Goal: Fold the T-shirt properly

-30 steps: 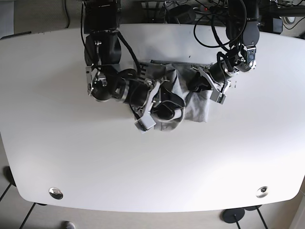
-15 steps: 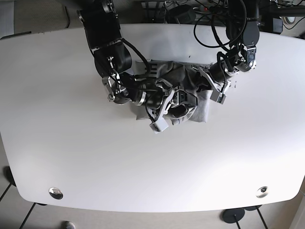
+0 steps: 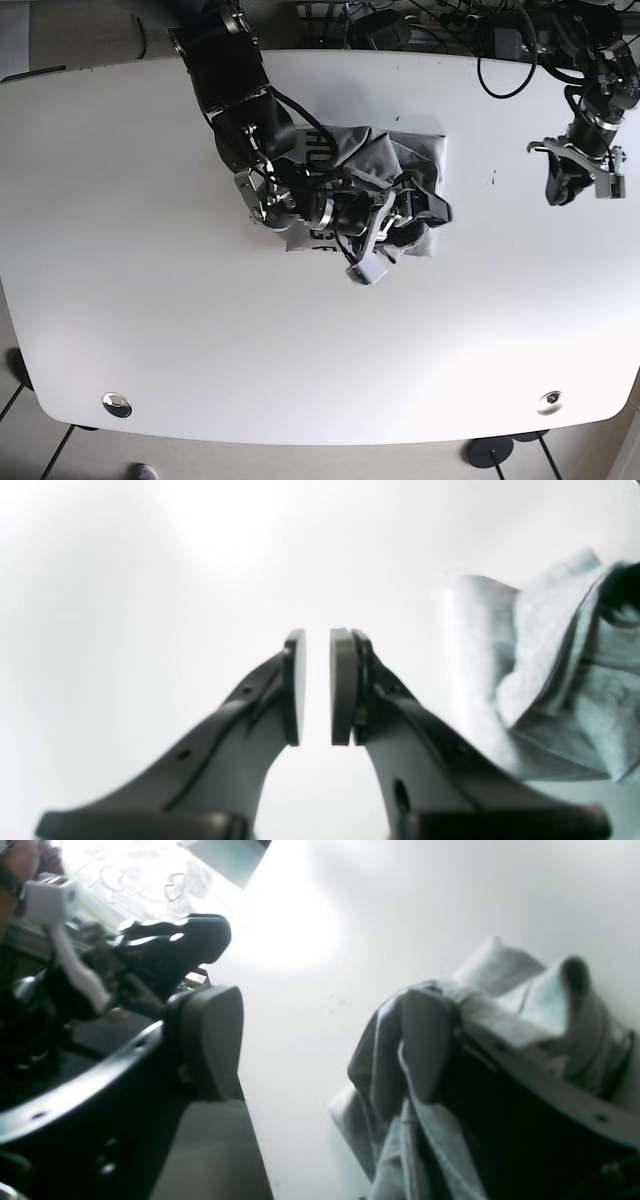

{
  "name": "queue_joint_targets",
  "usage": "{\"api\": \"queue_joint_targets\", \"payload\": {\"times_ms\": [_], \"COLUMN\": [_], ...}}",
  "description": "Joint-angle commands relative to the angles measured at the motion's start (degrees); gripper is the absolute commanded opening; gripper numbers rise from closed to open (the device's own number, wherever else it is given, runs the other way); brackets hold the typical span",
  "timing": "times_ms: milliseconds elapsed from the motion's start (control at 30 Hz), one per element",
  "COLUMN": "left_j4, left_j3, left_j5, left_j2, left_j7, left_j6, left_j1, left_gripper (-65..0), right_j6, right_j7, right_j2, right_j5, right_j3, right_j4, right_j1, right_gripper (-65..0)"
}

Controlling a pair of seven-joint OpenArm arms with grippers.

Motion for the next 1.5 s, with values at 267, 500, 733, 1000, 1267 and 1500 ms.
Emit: {"api": "queue_joint_targets", "payload": {"times_ms": [267, 500, 733, 1000, 1267, 1500], "left_j4": [-1.40, -2.72, -2.11, 2.11, 8.35, 8.79], "left_j3": [-0.36, 2.81, 2.72, 2.90, 17.49, 28.74], "left_j5": [-1.01, -1.01, -1.01, -1.01, -1.01, -0.92], "left_j2": [-2.39, -2.39, -2.39, -2.39, -2.39, -2.31], "left_j7": [-1.03, -1.03, -1.03, -1.03, -1.21, -1.30], "left_j6": [-0.57, -0.57, -0.57, -0.57, -0.66, -0.22], "left_j1": [0.04, 0.04, 0.04, 2.51, 3.83, 6.46], "left_gripper": [-58.5, -58.6, -58.6, -58.5, -58.3, -58.6], "right_j6": [-1.59, -1.24, -1.59, -1.51, -1.33, -1.16], "right_j7": [1.24, 1.24, 1.59, 1.59, 1.59, 2.99], "right_j2": [8.24, 10.35, 4.73, -0.55, 8.24, 12.46], "right_j5": [1.39, 1.39, 1.30, 1.39, 1.30, 0.86], "right_j3": [6.49, 8.60, -4.24, -10.83, 7.45, 12.82], "right_j4": [15.55, 11.33, 5.44, 5.01, 13.97, -0.09], "right_j1": [-8.27, -13.63, -9.85, -3.87, -5.37, -0.79], "right_gripper": [-17.6, -17.6, -17.6, -17.6, -26.2, -58.7]}}
